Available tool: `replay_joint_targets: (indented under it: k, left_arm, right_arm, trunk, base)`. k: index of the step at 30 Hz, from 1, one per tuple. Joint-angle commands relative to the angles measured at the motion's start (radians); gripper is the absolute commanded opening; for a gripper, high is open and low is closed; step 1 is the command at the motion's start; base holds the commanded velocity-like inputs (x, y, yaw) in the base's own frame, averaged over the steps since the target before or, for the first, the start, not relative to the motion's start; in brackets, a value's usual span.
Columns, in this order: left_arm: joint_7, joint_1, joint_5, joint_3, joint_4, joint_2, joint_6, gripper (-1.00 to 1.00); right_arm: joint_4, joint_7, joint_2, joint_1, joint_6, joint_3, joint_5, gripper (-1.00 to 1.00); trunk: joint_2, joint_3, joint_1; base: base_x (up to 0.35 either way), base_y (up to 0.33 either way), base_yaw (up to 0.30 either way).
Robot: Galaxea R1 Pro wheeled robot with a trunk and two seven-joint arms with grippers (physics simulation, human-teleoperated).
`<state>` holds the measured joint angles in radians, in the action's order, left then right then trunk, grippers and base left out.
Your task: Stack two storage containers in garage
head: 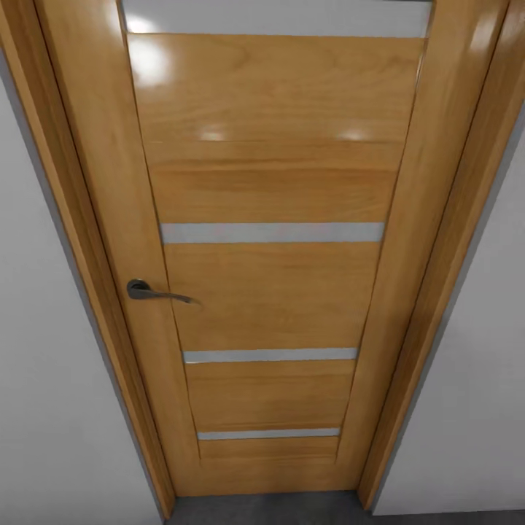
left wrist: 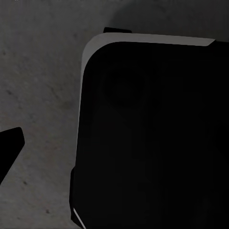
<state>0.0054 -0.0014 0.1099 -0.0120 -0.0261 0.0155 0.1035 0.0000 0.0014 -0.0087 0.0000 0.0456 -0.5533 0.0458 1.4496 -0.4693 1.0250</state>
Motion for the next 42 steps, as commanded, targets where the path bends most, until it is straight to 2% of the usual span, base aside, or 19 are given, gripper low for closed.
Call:
replay_joint_targets:
  k: [1,42]
  left_arm:
    - [0.0,0.0,0.008,0.0,0.0,0.0,0.002,1.0]
    - [0.001,0.0,0.008,0.0,0.0,0.0,0.002,1.0]
  right_arm:
    - [0.0,0.0,0.0,0.0,0.004,-0.005,0.005,1.0]
    - [0.0,0.0,0.002,0.0,0.004,-0.005,0.004,1.0]
  trunk:
    - [0.0,-0.001,0.0]
    - [0.0,-0.001,0.0]
  base:
    - [0.0,0.0,-0.013]
    - [0.0,-0.03,0.0]
